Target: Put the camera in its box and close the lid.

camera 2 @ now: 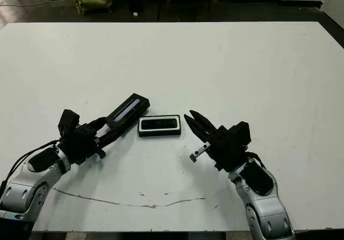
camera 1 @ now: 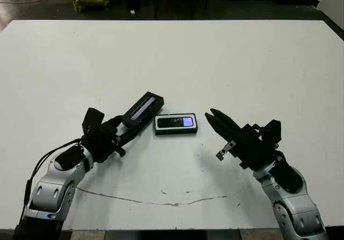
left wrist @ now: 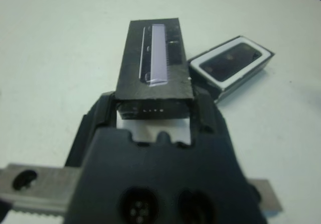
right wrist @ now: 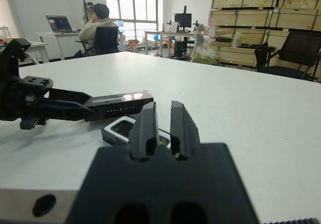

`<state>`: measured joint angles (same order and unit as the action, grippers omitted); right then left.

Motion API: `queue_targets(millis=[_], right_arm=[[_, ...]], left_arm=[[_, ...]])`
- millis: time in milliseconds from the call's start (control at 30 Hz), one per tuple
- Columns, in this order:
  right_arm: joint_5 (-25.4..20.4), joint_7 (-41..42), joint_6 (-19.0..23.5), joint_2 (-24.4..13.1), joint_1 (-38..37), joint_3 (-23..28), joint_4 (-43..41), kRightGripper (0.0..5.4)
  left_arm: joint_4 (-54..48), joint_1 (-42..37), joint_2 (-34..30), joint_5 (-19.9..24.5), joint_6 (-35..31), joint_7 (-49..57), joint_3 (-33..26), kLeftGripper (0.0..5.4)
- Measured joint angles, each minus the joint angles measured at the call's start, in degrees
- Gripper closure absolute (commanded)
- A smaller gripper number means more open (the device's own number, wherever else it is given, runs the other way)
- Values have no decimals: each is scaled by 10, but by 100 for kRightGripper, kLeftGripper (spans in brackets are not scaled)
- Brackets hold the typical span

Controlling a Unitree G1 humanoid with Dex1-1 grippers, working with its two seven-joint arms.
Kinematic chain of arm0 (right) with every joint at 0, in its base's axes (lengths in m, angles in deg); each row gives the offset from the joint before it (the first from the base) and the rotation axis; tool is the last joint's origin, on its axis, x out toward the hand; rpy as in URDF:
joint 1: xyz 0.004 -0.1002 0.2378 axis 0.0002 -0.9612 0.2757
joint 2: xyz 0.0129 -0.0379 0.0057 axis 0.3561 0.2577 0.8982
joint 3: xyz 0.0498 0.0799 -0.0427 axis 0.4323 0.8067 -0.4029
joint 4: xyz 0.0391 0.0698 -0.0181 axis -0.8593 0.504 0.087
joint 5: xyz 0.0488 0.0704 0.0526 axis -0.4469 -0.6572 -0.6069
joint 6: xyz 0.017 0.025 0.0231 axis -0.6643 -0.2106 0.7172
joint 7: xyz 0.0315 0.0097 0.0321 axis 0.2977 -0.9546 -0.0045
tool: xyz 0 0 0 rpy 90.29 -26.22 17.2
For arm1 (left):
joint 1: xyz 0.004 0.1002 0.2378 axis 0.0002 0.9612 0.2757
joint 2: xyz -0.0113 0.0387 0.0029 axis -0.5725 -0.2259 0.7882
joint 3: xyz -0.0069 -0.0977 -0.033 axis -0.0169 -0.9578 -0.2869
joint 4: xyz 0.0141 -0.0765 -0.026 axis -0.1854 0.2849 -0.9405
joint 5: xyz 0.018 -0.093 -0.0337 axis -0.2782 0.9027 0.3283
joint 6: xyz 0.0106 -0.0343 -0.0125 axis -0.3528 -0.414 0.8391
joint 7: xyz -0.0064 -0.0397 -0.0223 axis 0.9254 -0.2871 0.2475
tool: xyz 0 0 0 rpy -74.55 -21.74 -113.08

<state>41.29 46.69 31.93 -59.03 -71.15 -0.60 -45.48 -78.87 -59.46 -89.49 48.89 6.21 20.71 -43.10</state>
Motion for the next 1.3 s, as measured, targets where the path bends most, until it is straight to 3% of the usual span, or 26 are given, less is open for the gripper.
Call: queue_targets(millis=[200, 400, 733, 1000, 1300], right_arm=[[1, -2, 6, 0, 0, -1, -2, 540], [1, -4, 14, 0, 0, -1, -5, 540], [1, -8, 24, -2, -1, 0, -10, 540], [-2, -12, 36, -6, 12, 19, -9, 540], [-18, -14, 56, -27, 37, 70, -8, 540]], left_arm=[[39, -41, -6, 35, 31, -23, -45, 351], [88, -112, -44, 43, 90, -70, -77, 351], [201, -172, -87, -1, 216, -132, -68, 351], [276, -231, -99, -3, 223, -234, -23, 351], [322, -282, -107, -22, 188, -339, 37, 351]])
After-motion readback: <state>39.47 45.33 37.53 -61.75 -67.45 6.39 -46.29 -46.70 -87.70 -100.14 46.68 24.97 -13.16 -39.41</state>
